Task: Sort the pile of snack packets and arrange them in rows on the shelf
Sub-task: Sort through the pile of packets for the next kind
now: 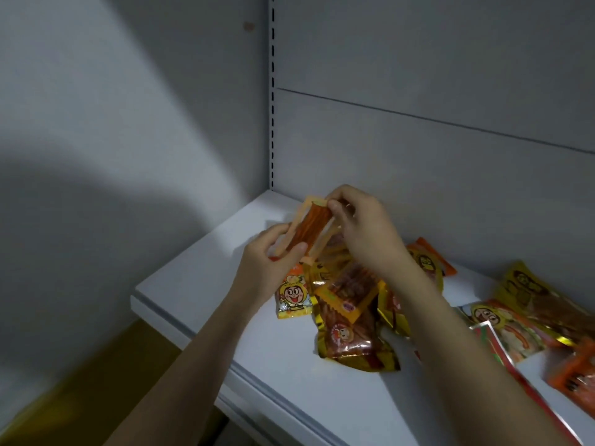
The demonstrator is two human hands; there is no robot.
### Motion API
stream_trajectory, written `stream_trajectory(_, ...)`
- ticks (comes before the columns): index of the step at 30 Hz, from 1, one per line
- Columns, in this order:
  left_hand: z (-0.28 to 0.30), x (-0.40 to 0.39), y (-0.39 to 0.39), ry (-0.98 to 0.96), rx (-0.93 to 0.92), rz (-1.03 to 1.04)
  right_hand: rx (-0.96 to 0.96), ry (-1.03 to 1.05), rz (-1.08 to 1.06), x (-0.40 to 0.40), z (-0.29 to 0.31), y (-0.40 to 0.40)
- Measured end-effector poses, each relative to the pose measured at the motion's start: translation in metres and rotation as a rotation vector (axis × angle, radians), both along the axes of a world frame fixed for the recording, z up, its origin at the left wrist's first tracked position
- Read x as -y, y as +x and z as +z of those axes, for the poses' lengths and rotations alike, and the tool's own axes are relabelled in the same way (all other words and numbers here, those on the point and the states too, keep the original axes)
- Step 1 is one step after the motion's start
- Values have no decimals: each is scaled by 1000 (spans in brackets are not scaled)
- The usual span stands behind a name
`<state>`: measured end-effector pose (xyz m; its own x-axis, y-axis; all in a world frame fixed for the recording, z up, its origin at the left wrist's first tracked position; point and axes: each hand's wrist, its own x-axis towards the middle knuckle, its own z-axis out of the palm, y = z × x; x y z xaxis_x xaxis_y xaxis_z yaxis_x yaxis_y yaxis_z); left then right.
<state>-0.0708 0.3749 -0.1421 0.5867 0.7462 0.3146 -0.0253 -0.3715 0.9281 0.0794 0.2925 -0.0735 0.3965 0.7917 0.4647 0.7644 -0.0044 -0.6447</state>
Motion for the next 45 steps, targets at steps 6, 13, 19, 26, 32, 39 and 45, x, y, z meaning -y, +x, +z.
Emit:
stream_trajectory(6,23,-16,24,-145,85,78,-280,-12,-204,1,8,32)
stream_trajectory(13,18,-36,51,-360,154,136,-137,-427,-511,7,-34,66)
stream_trajectory(19,9,-41,51,-252,97,93,-215,-358,-448,-3,-43,73)
stream_trajectory(26,12,-38,49,-323,134,41,-419,160,-274,-1,-14,58)
stream_trajectory(32,15,-34,50,-534,116,-76,-242,46,50,-1,-14,31)
stream_trajectory(39,15,-39,48,-588,164,-206,-162,-187,264,3,-22,33)
stream_trajectory(45,9,-35,48,-512,146,-190,-140,-185,-71,10,-17,52)
